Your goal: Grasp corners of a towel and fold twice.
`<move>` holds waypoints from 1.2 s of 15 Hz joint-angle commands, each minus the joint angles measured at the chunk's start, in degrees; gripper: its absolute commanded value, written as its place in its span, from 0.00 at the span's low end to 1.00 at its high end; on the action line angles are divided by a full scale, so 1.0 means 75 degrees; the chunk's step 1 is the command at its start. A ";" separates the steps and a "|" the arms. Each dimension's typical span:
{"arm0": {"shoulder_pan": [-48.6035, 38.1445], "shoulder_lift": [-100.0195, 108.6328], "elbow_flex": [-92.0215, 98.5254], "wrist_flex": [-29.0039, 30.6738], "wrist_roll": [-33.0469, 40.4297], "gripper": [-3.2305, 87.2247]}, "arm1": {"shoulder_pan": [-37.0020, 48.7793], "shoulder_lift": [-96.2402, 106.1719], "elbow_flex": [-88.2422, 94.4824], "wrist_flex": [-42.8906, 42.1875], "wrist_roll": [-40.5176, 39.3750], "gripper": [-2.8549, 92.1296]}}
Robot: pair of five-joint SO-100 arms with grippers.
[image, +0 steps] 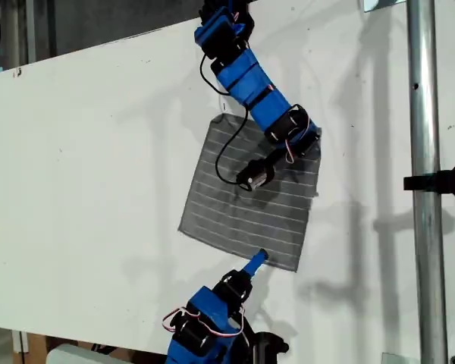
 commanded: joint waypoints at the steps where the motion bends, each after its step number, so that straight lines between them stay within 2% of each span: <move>1: 0.0387 -0.0059 -0.0574 0.0141 0.0375 0.41 | 0.0105 0.0023 0.0082 -0.0070 -0.0094 0.03; 3: 0.0609 -0.0902 -0.0891 0.0504 0.0047 0.39 | 0.0070 0.0035 0.0082 -0.0082 -0.0023 0.03; 5: 0.0750 -0.2297 -0.1195 0.0434 -0.0352 0.39 | 0.0070 0.0035 0.0082 -0.0141 -0.0012 0.03; 8: 0.0984 -0.4312 -0.1805 -0.0352 -0.0750 0.39 | 0.0082 0.0070 0.0082 -0.0164 -0.0012 0.03; 11: 0.1148 -0.5215 -0.1605 -0.0598 -0.1312 0.39 | 0.0059 0.0082 0.0082 -0.0164 0.0000 0.03; 14: 0.1277 -0.5824 -0.0996 -0.1312 -0.1828 0.39 | 0.0035 0.0082 0.0082 -0.0199 0.0000 0.03; 15: 0.1277 -0.5871 -0.0879 -0.1430 -0.1898 0.36 | 0.0035 0.0070 0.0082 -0.0211 0.0000 0.03; 16: 0.1277 -0.5871 -0.0715 -0.1711 -0.1934 0.29 | 0.0023 0.0059 0.0082 -0.0211 0.0012 0.03; 17: 0.1254 -0.5871 -0.0621 -0.1887 -0.1969 0.08 | 0.0023 0.0059 0.0082 -0.0211 0.0012 0.03; 18: 0.1242 -0.5836 -0.0563 -0.2039 -0.1922 0.00 | 0.0023 0.0059 0.0082 -0.0211 0.0012 0.03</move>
